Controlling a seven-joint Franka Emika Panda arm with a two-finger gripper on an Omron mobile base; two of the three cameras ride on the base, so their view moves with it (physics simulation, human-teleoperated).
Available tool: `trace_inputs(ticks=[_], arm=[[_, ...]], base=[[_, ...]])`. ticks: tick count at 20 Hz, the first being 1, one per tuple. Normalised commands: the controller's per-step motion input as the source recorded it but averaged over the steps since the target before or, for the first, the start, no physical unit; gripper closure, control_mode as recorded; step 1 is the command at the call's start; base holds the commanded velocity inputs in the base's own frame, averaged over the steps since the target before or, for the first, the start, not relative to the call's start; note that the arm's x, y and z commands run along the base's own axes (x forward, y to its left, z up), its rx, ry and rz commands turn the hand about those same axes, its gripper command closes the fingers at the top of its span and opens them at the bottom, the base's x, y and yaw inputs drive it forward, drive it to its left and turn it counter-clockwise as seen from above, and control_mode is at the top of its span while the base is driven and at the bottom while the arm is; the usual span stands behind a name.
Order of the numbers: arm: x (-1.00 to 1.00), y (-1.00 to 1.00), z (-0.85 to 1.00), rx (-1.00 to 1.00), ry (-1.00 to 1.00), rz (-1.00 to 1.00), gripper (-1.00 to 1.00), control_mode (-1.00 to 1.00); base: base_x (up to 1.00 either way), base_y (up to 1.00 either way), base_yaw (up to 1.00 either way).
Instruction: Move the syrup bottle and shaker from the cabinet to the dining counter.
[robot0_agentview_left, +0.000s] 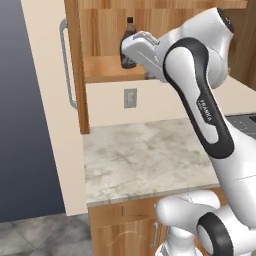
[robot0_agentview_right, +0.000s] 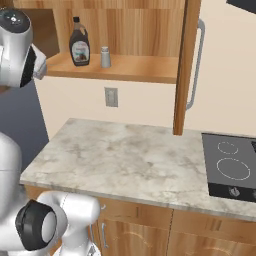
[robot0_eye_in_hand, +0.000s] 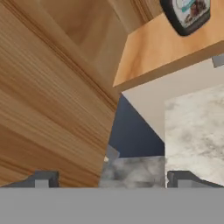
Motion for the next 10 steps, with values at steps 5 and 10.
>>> trace_inputs(ticks=[5, 10], arm=[[0.41, -0.2, 0.14, -0.17, -0.16, -0.23, -1.0, -1.0], [0.44, 0.0, 0.15, -0.23, -0.24, -0.25, -1.0, -1.0]], base=[[0.0, 0.0, 0.0], [0.0, 0.0, 0.0]])
